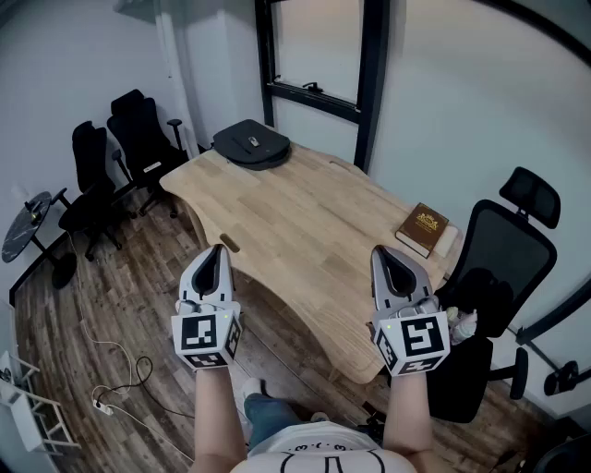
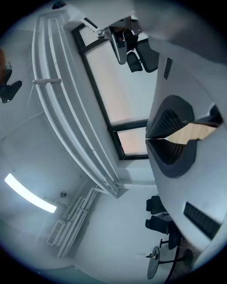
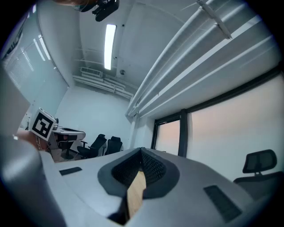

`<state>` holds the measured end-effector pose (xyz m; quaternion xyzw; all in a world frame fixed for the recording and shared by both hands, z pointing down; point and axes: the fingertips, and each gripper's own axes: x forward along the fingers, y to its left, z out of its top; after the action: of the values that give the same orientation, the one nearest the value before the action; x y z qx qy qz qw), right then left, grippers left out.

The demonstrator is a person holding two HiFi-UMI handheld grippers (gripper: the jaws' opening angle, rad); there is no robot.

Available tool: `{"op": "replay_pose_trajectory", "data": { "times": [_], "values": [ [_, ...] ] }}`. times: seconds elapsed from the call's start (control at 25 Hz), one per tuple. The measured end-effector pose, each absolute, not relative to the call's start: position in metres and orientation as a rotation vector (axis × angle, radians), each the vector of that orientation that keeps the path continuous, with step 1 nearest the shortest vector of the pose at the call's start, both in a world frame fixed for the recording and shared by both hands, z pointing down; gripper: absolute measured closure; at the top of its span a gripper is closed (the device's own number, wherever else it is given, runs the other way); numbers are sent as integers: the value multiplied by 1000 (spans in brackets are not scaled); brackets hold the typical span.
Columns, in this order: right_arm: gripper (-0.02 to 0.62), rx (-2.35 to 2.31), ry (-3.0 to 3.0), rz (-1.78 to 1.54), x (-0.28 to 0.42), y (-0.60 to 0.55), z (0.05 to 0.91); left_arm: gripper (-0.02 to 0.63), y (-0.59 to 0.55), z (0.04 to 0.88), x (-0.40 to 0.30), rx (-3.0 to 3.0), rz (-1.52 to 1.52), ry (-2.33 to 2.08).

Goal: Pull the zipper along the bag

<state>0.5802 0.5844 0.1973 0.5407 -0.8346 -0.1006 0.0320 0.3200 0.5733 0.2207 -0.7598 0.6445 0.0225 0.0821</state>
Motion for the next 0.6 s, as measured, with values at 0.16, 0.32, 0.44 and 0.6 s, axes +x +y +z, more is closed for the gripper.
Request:
{"op": "replay_pose_trajectory", "data": {
  "times": [0.16, 0.32, 0.44, 0.6],
  "values": [
    [545, 1688, -2561, -309, 560, 568, 199, 588, 559, 222, 293, -2261, 61, 1923],
    [545, 1703, -2537, -314, 532, 547, 200, 588, 536, 227, 261, -2263, 65, 1925],
    [545, 1723, -2534, -306, 506, 525, 204, 588, 511, 233, 237, -2279, 57, 1908],
    [545, 1759, -2544, -227, 460, 490, 210, 588, 475, 238, 189, -2301, 47, 1892]
  ]
}}
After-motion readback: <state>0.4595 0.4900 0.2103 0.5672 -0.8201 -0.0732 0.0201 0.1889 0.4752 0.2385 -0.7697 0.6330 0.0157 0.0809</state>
